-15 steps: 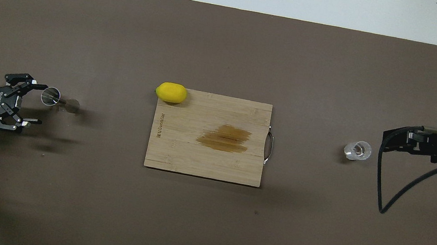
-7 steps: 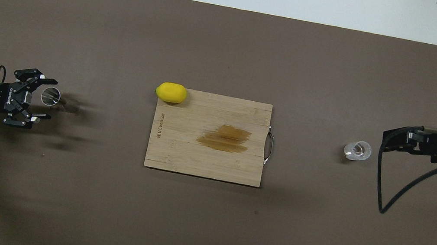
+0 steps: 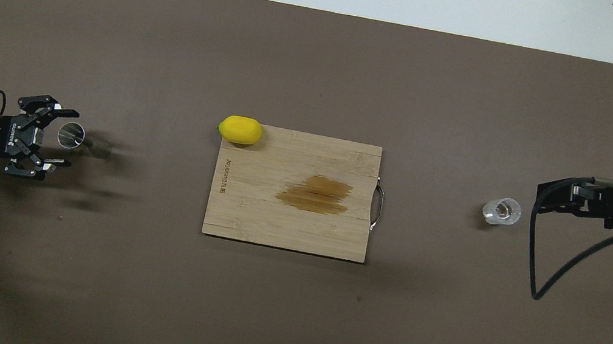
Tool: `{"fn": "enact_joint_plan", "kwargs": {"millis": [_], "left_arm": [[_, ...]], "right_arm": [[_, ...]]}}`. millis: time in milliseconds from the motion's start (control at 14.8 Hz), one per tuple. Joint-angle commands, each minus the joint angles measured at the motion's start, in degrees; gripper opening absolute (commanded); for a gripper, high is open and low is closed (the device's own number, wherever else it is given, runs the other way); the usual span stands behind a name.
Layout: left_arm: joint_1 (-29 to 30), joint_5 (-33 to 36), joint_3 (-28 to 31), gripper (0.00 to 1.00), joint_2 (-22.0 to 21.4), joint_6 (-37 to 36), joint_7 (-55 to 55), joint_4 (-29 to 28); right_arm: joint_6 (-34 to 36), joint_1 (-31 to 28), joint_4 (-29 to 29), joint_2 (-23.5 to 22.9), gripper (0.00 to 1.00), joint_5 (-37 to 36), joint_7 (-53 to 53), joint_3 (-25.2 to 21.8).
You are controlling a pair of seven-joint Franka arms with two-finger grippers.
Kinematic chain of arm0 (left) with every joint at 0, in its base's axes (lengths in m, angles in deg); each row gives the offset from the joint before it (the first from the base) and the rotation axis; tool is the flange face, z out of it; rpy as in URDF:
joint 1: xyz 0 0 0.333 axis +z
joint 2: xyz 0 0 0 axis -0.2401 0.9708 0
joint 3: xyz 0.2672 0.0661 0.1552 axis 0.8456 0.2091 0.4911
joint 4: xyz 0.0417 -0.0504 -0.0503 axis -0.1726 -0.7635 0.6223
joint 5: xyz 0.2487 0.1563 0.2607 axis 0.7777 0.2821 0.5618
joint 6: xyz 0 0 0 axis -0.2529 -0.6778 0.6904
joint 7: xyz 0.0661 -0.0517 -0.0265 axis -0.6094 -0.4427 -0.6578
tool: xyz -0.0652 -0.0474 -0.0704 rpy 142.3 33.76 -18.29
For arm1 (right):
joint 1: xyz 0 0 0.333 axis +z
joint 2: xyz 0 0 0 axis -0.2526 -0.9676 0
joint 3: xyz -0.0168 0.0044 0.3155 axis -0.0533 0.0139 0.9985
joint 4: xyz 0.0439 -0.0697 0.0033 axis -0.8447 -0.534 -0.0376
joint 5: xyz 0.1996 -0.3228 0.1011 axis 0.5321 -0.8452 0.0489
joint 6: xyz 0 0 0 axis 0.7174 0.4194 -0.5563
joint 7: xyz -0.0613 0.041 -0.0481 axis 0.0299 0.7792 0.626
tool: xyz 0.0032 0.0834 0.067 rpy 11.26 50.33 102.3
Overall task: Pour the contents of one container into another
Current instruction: 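Close the left gripper around the small metal cup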
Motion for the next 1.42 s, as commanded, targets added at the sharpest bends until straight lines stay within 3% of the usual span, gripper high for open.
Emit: {"fn": "enact_joint_plan", "kwargs": {"millis": [0, 1080, 1350], "left_arm": [[-0.92, -0.51, 0.68, 1.00, 0.20, 0.75, 2.97, 0.06], [-1.09, 1.34, 0.86, 1.00, 0.11, 2.43, 4.39, -0.64], [-1.09, 1.34, 0.86, 0.94, 0.20, 2.34, 4.39, -0.64]], "right_arm": [[-0.18, -0.56, -0.91, 0.80, 1.00, 0.22, 0.59, 0.23], [-0.18, -0.56, -0.91, 0.80, 1.00, 0.22, 0.59, 0.23], [-0.18, -0.56, -0.91, 0.80, 1.00, 0.22, 0.59, 0.23]]}}
